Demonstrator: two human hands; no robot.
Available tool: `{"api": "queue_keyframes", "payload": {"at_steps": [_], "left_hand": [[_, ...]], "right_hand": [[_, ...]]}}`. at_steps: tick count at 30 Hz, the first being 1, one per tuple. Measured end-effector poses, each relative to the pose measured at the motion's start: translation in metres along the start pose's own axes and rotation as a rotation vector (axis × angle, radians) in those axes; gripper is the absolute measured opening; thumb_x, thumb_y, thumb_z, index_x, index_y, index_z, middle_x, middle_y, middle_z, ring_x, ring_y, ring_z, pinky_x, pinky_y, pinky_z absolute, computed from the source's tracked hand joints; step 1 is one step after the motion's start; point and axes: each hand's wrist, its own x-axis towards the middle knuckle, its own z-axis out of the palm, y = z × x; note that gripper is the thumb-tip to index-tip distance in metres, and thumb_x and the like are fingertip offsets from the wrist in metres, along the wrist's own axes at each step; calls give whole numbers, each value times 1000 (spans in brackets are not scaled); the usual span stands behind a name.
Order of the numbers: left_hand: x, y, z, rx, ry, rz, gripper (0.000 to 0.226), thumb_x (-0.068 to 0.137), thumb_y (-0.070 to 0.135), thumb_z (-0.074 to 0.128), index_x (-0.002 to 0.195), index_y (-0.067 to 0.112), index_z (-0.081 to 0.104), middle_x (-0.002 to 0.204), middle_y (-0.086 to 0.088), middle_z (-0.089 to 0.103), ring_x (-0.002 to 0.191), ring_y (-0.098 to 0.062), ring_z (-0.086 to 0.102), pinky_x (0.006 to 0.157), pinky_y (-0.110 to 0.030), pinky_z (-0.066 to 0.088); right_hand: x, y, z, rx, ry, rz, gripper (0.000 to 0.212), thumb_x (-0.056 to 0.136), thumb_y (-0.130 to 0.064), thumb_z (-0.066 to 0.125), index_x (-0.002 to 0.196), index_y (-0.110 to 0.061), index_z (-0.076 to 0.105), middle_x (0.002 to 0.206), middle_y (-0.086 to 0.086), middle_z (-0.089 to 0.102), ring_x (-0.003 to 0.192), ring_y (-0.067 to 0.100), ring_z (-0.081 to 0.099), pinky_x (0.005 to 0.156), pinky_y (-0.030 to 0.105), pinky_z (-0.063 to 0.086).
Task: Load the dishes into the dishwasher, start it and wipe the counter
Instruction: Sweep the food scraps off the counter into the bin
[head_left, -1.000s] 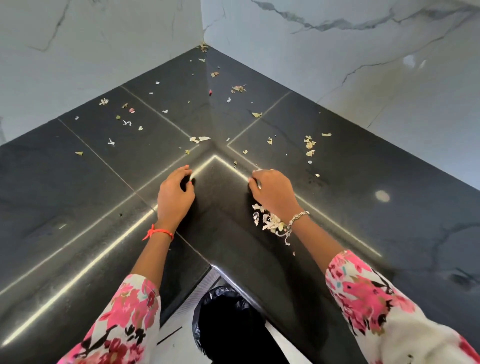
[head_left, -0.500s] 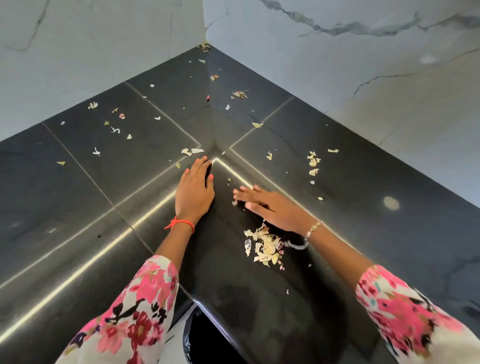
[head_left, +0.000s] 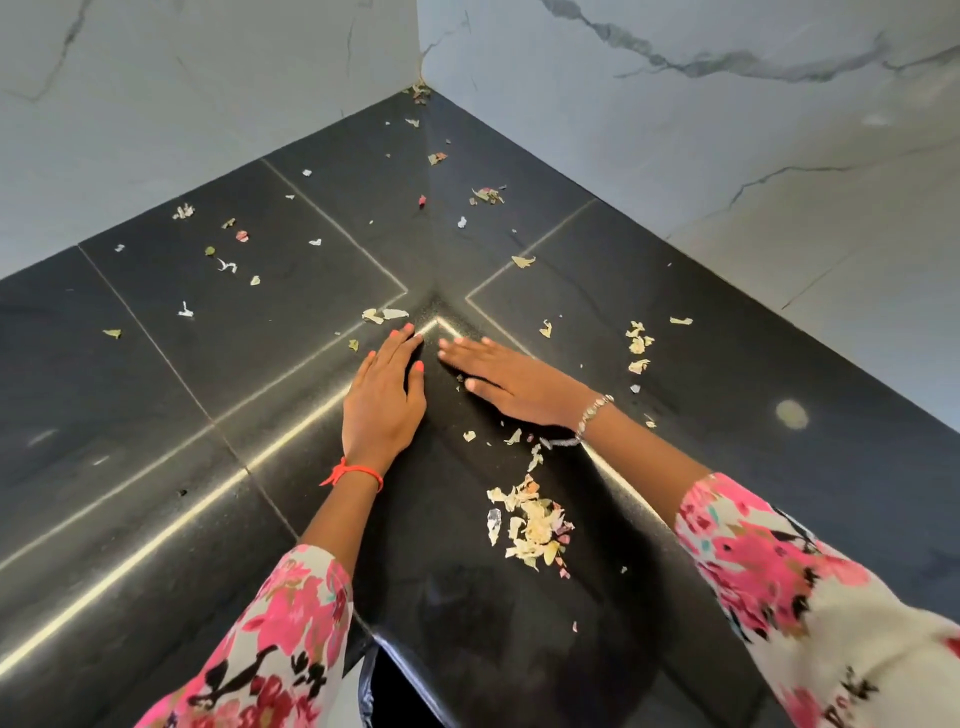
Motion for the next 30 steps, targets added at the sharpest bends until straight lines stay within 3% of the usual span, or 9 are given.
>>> {"api": "queue_keyframes", "payload": {"at_steps": [4,7,11,14,17,20,24,27,30], "left_hand": [[0,2,-1,-5,-3,-2,40,98,23,36,138,20,42,149,8,33,140,-7,26,115,-25,13],[-1,3,-1,2,-2,-6,40,98,23,37,137,20,42,149,9,33,139,-7,27,115,-24,12],[0,4,-2,5,-3,-12,40,97,21,38,137,20,43,149,9,34,139,-9,28,116,-26,14],[-1,5,-3,17,-6,-7,40,97,21,38,137,20,43,149,8,34,138,-10,30,116,-28,16],[0,6,-3,33,-20,2,40,97,22,39,137,18,42,149,6,34,139,-12,29,117,-30,16],[1,4,0,113,-51,42,43,98,27,38,139,17,38,151,3,31,140,-13,25,117,-32,15],[1,0,2,200,-86,65,47,99,30,34,144,17,30,153,2,25,142,-14,20,118,-34,14],[1,1,2,225,-101,61,54,95,38,22,146,20,26,154,4,22,143,-13,17,118,-33,12],[1,2,3,234,-110,59,57,92,40,19,146,21,24,155,5,20,143,-11,15,118,-32,11]], "right_hand": [[-41,5,-12,391,134,70,36,100,-21,37,130,-13,54,141,-4,45,133,7,38,114,25,24],[-47,32,-21,259,438,288,39,102,-21,33,138,-12,42,148,-3,34,137,6,27,117,30,19],[-35,48,-11,-116,261,505,58,101,-41,21,149,-9,10,157,6,3,146,16,0,119,32,-1],[-43,26,3,-248,203,461,70,94,-55,7,148,-11,1,156,5,-5,144,15,-7,117,30,-6],[-67,-7,13,-149,144,245,74,88,-61,-1,148,-18,0,155,-2,-5,143,10,-8,117,26,-9],[-89,-13,4,53,216,178,63,95,-53,15,149,-22,16,155,-10,8,143,1,1,117,22,-6],[-107,51,-34,-26,496,548,60,98,-48,26,148,-15,19,157,-2,6,144,10,0,119,32,-1],[-121,101,-53,-29,372,767,67,97,-50,27,149,-11,11,158,4,2,145,15,-1,117,32,-2],[-117,97,-41,-49,346,761,69,97,-51,25,149,-8,13,157,8,7,145,18,4,117,35,1]]}}
